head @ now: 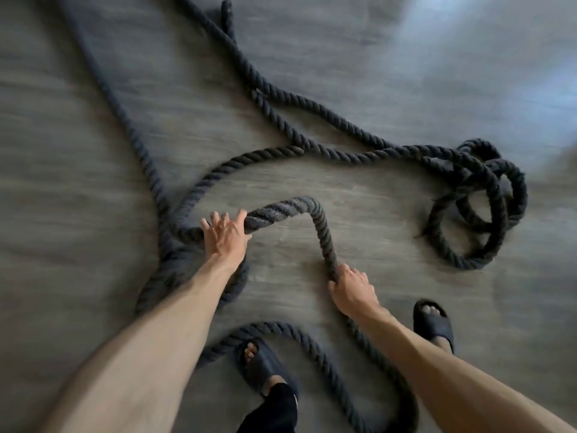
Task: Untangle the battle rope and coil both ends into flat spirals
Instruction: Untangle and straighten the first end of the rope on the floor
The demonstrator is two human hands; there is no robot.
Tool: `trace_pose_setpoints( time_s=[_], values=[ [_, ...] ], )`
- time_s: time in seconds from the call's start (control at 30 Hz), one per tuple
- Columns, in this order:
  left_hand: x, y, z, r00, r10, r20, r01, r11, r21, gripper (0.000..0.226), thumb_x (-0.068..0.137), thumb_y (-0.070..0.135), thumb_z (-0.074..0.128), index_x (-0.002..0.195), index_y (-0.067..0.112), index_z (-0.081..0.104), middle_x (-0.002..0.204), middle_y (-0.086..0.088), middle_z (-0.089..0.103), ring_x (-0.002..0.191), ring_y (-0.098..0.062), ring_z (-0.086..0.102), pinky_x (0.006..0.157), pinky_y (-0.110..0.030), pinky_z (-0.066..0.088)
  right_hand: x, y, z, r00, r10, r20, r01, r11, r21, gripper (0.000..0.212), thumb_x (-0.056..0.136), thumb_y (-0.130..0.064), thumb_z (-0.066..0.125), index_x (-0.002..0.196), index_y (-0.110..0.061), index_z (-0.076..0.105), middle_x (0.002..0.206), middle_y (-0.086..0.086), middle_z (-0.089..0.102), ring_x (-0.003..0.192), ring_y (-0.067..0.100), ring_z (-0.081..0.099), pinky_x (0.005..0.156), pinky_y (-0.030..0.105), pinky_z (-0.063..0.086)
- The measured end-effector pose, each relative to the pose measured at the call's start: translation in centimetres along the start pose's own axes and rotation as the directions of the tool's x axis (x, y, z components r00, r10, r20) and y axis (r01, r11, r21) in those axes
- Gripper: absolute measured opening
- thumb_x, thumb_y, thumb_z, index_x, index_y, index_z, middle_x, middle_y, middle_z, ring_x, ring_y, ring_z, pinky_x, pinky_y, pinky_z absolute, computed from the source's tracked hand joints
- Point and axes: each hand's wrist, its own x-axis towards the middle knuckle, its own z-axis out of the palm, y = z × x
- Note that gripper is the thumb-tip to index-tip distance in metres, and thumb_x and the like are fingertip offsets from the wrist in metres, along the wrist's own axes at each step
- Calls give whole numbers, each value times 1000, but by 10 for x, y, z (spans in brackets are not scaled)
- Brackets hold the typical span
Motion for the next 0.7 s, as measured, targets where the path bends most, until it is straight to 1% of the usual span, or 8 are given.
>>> trace_pose_setpoints(
  time_s=[0.13,0.2,0.27,0.4,0.47,0.53,0.63,0.7],
  values=[
    [14,35,34,993,-111,40,114,990,-87,46,89,50,61,130,32,49,127,-10,59,128,-33,41,104,-50,28,40,28,5,996,33,82,-31,999,-24,28,96,-28,45,118,-12,50,130,15,57,125,36,48,99,47,45],
    [25,63,54,986,-159,50,165,975,-150,48,89,50,60,132,31,48,127,-11,58,127,-33,40,104,-51,26,71,46,5,992,14,125,-9,999,-40,32,97,-27,46,124,-9,49,134,17,57,128,37,48,101,45,46],
    [34,94,77,977,-199,77,213,940,-266,52,91,47,60,136,26,46,130,-13,56,126,-34,41,103,-49,27,105,64,8,986,-6,167,15,999,-48,36,98,-23,46,130,-7,48,137,19,57,130,37,49,104,43,45],
    [43,161,118,971,-165,173,233,810,-538,61,97,31,56,150,12,32,141,-19,45,130,-37,41,108,-42,29,158,104,17,976,-42,216,62,994,-87,36,97,-23,45,130,-8,49,135,20,58,127,38,52,102,41,46],
    [32,188,134,972,-143,184,226,773,-593,65,97,21,56,153,9,26,151,-21,35,139,-34,33,116,-36,22,172,122,22,965,-70,252,107,985,-136,34,96,-21,45,125,-6,50,133,23,58,126,40,53,98,41,46],
    [12,209,151,964,-172,203,262,742,-618,62,96,18,57,151,10,32,155,-19,29,144,-32,26,119,-35,19,178,137,25,955,-94,281,146,975,-169,29,94,-21,47,119,-6,51,130,25,60,124,42,54,95,41,46],
    [-25,226,180,931,-258,259,365,694,-621,48,94,20,59,139,12,46,143,-15,44,133,-31,40,110,-38,34,183,163,32,949,-118,291,171,971,-164,34,92,-23,49,121,-6,56,127,22,62,122,39,57,97,39,49],
    [-49,227,202,874,-322,363,484,631,-606,40,94,21,59,132,12,52,134,-15,53,127,-31,48,104,-37,39,184,178,42,945,-132,298,188,968,-166,39,92,-23,49,126,-5,57,129,22,62,123,39,58,98,39,50]
  ],
)
